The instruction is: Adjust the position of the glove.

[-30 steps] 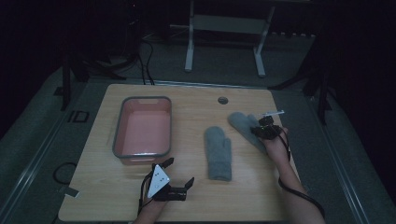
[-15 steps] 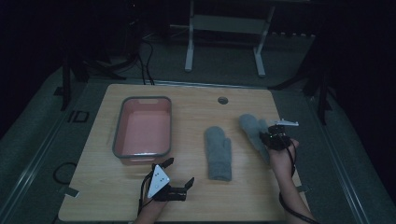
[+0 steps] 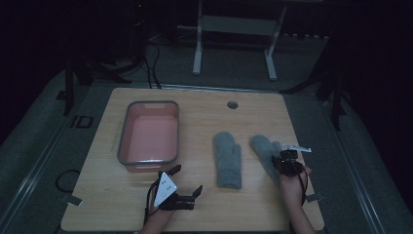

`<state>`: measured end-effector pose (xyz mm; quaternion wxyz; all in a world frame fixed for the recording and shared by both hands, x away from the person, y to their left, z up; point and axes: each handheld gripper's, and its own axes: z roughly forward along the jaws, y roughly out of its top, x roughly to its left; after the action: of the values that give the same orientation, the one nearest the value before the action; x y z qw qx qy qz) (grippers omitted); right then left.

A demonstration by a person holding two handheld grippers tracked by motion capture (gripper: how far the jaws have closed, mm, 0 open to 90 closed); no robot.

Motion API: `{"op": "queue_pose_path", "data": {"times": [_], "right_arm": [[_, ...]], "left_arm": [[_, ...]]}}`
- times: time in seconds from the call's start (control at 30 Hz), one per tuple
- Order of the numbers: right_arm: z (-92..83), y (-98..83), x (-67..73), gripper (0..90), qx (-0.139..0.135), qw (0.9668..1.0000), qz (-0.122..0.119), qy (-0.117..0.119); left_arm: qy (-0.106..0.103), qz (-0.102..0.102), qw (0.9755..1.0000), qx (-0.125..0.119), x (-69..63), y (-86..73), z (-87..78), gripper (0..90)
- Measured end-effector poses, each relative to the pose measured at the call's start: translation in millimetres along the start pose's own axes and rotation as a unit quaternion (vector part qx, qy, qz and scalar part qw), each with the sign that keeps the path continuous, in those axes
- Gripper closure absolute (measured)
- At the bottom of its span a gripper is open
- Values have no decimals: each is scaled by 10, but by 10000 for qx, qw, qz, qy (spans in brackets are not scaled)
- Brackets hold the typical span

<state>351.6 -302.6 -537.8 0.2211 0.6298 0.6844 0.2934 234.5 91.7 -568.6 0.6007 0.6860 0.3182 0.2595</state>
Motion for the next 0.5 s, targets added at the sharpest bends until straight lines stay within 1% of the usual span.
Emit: {"op": "queue_pose_path", "data": {"times": [0.07,0.1,0.13,0.17,0.2,0.23,0.27,0.3,0.33,0.37,0.4,0.43,0.47,0.5], "right_arm": [[2,5,0,816,-8,10000,14,-21],[17,14,8,810,-19,9999,130,-8],[22,19,14,790,-13,9998,210,52],[22,23,12,762,-55,9993,336,183],[20,27,4,743,-57,9981,496,369],[12,35,11,709,-69,9981,462,404],[-9,44,23,691,-134,9982,362,451],[-43,55,34,670,-155,9987,207,443],[-84,69,43,624,-200,9986,-10,492],[-128,85,52,581,-214,9975,-279,609],[-178,94,55,553,-209,9969,-511,557],[-224,104,49,547,-167,9956,-741,557],[-268,112,23,592,-148,9929,-967,680],[-312,114,-14,704,-174,9910,-1139,676]], "left_arm": [[3,-6,10000,3,1,0,0,5],[3,-7,10000,3,1,0,0,5],[5,-5,10000,2,1,0,0,5],[2,0,10000,2,0,0,0,5],[0,6,10000,0,0,0,0,5],[-1,9,10000,0,0,0,0,5],[-4,14,10000,1,1,0,0,5],[-7,14,10000,2,1,0,0,5],[-11,13,10000,6,0,1,-1,5],[-17,3,10000,1,-1,0,0,5],[-20,0,10000,2,-1,0,0,5],[-22,10,10000,8,-1,0,-1,5],[-25,8,10000,10,-1,0,-1,5],[-22,5,10000,3,-3,0,0,5]]}}
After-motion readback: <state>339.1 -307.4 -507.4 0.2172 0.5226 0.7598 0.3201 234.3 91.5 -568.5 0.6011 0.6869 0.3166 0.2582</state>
